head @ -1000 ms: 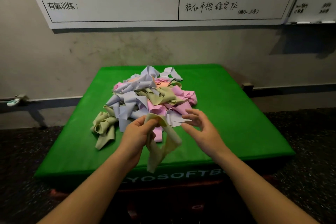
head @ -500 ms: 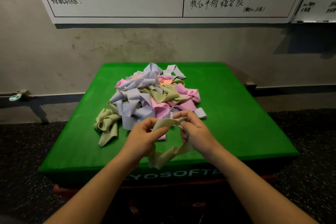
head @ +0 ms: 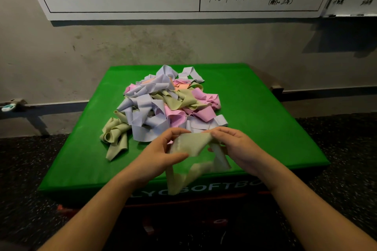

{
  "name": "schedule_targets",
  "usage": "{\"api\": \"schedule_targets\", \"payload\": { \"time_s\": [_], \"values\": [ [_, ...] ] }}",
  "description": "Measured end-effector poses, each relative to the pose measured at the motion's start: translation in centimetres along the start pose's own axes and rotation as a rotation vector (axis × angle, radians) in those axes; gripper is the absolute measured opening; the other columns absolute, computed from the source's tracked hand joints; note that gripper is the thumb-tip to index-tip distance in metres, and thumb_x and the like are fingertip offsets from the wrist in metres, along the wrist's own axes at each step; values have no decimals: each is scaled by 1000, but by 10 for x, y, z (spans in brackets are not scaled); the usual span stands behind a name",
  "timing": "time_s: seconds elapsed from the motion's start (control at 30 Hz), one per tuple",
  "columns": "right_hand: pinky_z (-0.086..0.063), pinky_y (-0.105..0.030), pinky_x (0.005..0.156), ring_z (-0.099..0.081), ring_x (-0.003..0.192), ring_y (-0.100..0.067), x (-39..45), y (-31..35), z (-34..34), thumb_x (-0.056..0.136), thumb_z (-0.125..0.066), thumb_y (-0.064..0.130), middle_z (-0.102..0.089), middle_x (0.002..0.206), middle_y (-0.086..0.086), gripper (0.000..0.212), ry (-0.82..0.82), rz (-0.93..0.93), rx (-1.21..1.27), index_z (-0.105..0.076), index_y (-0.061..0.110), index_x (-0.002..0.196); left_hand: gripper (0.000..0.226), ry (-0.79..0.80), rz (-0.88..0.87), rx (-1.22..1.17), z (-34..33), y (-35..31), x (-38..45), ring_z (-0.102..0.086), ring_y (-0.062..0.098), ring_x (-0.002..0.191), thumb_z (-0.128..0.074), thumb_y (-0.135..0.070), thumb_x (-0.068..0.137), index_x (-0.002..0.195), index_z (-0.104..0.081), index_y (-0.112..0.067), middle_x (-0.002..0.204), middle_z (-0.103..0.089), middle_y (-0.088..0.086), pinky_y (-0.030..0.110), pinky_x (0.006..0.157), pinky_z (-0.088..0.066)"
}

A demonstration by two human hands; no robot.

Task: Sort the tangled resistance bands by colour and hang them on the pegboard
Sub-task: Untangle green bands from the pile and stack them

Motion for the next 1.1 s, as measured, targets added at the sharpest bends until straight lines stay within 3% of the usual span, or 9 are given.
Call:
{"api": "schedule_targets", "payload": {
  "time_s": [0.1, 0.23, 0.33, 0.47, 0.63, 0.77, 0.87, 0.93, 1.1],
  "values": [
    [-44, -28, 60, -55, 75, -16, -2, -1, 4, 90, -59, 30, -62, 78, -1, 18, -13, -20, 152, -63, 12, 88, 58, 93, -19, 100, -1, 4, 0, -63, 30, 109, -73, -15, 78, 126, -57, -44, 121, -62, 7, 42, 96, -53],
    [-41, -27, 49, -49, 56, -13, -6, 1, 5, 100, -47, 20, -51, 71, -5, 16, -85, -46, 270, -53, 9, 90, 45, -66, -50, 126, -6, 9, 4, -65, 24, 86, -74, -22, 79, 117, -62, -45, 99, -70, 5, 40, 85, -53],
    [-30, -23, 46, -41, 52, -10, -9, -1, 9, 100, -50, 27, -45, 72, -3, 18, -84, -74, 133, -50, 10, 93, 33, -186, -58, 157, -6, 13, 4, -68, 20, 88, -77, -11, 84, 107, -69, -34, 95, -74, 3, 42, 85, -54],
    [-38, -24, 53, -48, 57, -11, -13, -4, 9, 81, -69, 50, -57, 77, 1, 37, 42, -155, -174, -64, 23, 106, 28, -337, -170, 208, -14, 11, 2, -70, 12, 85, -76, -5, 83, 97, -71, -29, 90, -75, -7, 29, 79, -57],
    [-52, -40, 92, -66, 93, -14, -16, -1, -1, 81, -75, 38, -71, 97, 3, 25, 154, -107, -130, -70, 22, 99, 33, -299, -249, 244, -24, 11, 1, -71, 8, 87, -77, -6, 82, 97, -67, -34, 91, -75, -10, 25, 79, -55],
    [-51, -26, 76, -62, 85, -16, -16, 4, -16, 89, -72, 25, -67, 90, -2, 14, 78, -59, -71, -65, 13, 91, 35, -272, -315, 330, -29, 10, -1, -68, 1, 83, -79, -7, 81, 92, -61, -35, 88, -71, -11, 16, 74, -52],
    [-42, -28, 68, -53, 77, -16, -15, 3, -21, 90, -69, 20, -61, 80, -2, 13, -50, 0, -100, -63, 18, 79, 34, -274, -329, 397, -28, 12, -2, -66, 8, 83, -79, -20, 80, 97, -56, -37, 88, -66, -9, 30, 75, -56],
    [-45, -31, 66, -56, 73, -18, -16, 4, -22, 87, -70, 21, -60, 82, -5, 15, -74, 21, -38, -59, 17, 78, 31, -367, -325, 525, -25, 16, -2, -63, 11, 81, -75, -33, 80, 100, -53, -40, 88, -65, -9, 40, 71, -55],
    [-52, -33, 64, -60, 73, -19, -18, 5, -19, 74, -73, 18, -64, 81, -4, 22, -151, 33, 188, -52, 14, 81, 24, -591, -391, 626, -13, 19, -5, -49, 10, 71, -79, -33, 80, 86, -56, -34, 78, -53, -13, 33, 59, -42]
  ]
}}
Point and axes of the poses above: each hand's wrist, its own x-axis towards the middle knuckle, its own z-axis out of the back of the hand, y = z × x, the point moved 1 cm from there along x, towards the middle knuckle
